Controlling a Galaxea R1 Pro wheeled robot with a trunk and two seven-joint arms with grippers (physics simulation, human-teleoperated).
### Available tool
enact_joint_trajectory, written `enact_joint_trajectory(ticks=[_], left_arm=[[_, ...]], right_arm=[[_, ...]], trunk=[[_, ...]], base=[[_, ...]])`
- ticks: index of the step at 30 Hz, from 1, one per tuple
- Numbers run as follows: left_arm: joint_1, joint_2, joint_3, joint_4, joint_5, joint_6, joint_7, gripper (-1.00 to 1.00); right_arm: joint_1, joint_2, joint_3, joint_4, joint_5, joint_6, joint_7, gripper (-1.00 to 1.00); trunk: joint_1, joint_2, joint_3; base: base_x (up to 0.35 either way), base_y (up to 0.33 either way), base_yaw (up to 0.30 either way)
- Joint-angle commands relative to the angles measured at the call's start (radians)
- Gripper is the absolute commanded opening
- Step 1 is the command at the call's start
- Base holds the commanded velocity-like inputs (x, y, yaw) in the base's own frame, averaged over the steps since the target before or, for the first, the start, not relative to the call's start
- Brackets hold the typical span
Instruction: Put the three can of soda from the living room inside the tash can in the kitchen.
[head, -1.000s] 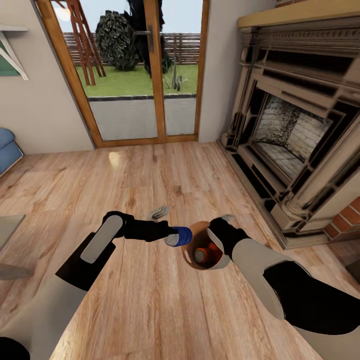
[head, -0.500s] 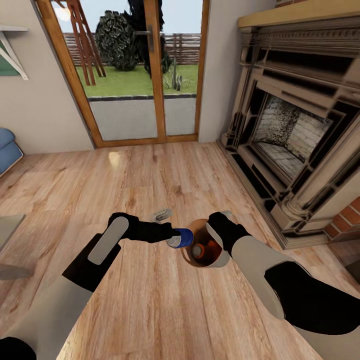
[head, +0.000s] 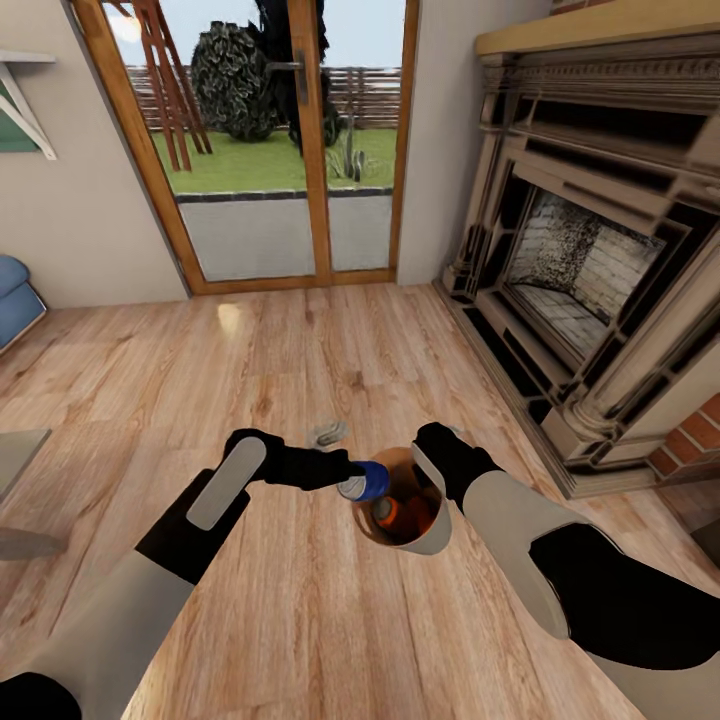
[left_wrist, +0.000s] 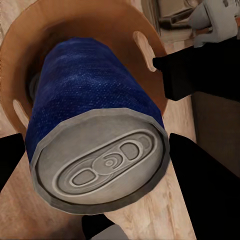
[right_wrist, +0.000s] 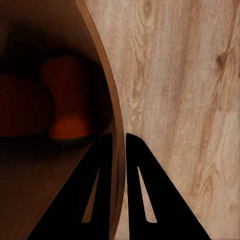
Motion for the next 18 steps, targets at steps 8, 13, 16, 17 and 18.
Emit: enact_joint_trajectory(ticks=[8, 13, 16, 17, 18], left_arm=[[-0.001, -0.015, -0.034, 0.049, 0.001, -0.031, -0.002, -1.00], [-0.001, -0.032, -0.069, 0.093, 0.001, -0.057, -0.003, -1.00], [-0.001, -0.042, -0.093, 0.121, 0.001, -0.079, -0.003, -1.00], [-0.001, -0.044, -0.096, 0.125, 0.001, -0.083, -0.003, -1.00], [-0.001, -0.046, -0.099, 0.129, 0.001, -0.087, -0.003, -1.00]], right_arm=[[0.000, 0.000, 0.001, -0.001, 0.008, 0.004, 0.020, -1.00], [0.000, 0.000, 0.001, -0.010, 0.008, 0.006, 0.060, -1.00], [0.000, 0.000, 0.001, -0.036, 0.008, 0.045, 0.082, -1.00], [0.000, 0.000, 0.001, -0.042, 0.008, 0.054, 0.085, -1.00], [0.000, 0.000, 0.001, -0.049, 0.008, 0.062, 0.089, -1.00]], trunk=[[0.000, 0.000, 0.000], [0.000, 0.000, 0.000], [0.000, 0.000, 0.000], [0.000, 0.000, 0.000], [0.000, 0.000, 0.000]], base=[[0.000, 0.000, 0.000], [0.000, 0.000, 0.000], [0.000, 0.000, 0.000], [0.000, 0.000, 0.000], [0.000, 0.000, 0.000]])
